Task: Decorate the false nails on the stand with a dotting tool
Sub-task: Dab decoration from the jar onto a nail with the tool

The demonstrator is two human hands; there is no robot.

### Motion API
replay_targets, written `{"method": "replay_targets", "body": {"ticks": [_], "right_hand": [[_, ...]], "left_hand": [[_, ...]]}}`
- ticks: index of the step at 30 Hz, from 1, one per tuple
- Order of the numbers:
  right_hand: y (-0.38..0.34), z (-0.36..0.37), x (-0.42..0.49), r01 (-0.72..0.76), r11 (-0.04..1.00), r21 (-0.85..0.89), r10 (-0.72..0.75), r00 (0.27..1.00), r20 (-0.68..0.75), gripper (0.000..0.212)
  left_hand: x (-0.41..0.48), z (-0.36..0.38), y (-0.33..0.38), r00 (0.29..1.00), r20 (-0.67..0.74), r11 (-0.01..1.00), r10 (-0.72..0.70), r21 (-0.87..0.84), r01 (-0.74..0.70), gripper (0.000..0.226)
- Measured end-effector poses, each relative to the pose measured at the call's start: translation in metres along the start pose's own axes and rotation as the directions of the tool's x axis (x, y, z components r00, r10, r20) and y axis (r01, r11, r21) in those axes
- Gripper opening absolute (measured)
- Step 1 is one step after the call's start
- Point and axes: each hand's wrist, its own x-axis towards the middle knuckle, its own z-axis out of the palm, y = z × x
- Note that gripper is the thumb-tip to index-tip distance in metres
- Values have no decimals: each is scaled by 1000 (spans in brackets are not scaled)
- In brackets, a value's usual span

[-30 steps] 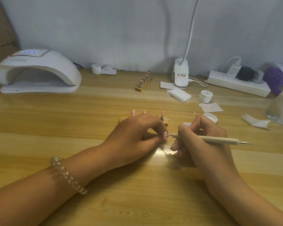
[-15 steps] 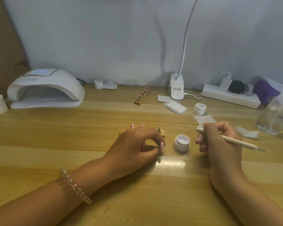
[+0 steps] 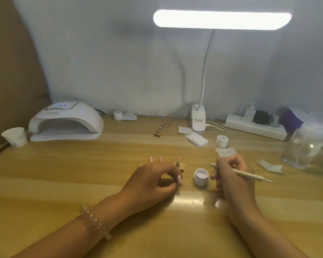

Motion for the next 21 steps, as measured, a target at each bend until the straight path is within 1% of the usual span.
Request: {"method": "replay_targets", "body": {"ticks": [3,9,14,16,18,20,21], "right_hand": [[0,-1,1,5,1000,3,-5,1000,-4,19],[0,-2,1,4,1000,3,-4,1000,2,19],[0,-4,0,3,1000,9,-3,1000,10,18],[0,-4,0,9,1000,3,-9,1000,12,18],[1,-4,-1,13,1000,-3,-13,1000,17,20],[2,-3,-1,15,1000,-6,-14,1000,26,21],[2,-2,-1,16,1000,-7,-16,999,30,22]], "left_hand": [[0,-1,2,1000,-2,1000,-14,-3,14,13],[-2,-7,9,999,38,999,35,37,-37,18],[-9,-6,9,997,48,995,64,74,-67,4],[-10,-9,9,998,14,992,59,110,-60,5],[-4,-19,9,998,-61,993,20,121,-13,2],[8,-33,7,989,-138,995,-44,87,57,14],[16,-41,6,983,-163,993,-84,68,96,16]]}}
